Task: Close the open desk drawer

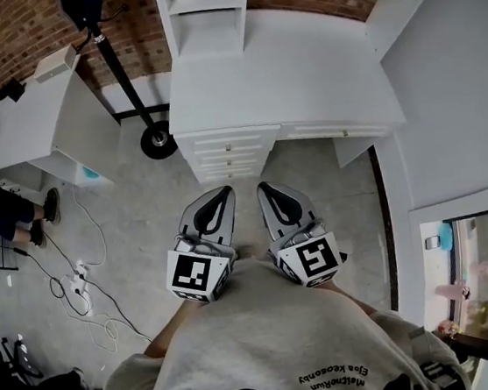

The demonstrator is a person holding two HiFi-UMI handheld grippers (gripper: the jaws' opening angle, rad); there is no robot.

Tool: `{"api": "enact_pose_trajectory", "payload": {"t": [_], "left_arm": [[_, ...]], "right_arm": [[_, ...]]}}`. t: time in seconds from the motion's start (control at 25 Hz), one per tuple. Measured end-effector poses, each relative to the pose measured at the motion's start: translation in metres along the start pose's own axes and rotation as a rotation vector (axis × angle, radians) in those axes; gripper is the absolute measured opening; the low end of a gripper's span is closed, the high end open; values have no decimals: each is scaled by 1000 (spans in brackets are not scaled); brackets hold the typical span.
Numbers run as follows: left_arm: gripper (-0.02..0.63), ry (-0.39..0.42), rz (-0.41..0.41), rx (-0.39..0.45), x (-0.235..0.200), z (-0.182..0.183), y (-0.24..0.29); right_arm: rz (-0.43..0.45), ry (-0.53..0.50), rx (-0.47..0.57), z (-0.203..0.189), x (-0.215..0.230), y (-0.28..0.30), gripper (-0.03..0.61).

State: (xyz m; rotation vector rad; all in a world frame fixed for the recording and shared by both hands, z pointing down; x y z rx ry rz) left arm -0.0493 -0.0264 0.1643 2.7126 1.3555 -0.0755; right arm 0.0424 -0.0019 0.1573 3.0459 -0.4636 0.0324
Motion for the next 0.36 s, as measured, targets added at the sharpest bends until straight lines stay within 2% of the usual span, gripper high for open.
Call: {"api": "enact_pose_trajectory", "payload": {"t": [0.36], "left_arm": [[18, 4, 6, 3, 5, -1, -5]], "right_arm": [[13, -34, 11, 2, -4, -4, 32]]}}
Point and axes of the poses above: the fingertips, and each gripper's own axes: y forward along the fingers, x to its right, z out of its top, the point moved 4 cm from there along -y, backward along the fingers, and after that the axes turned 1 degree about -z, right-handed, at the moved point
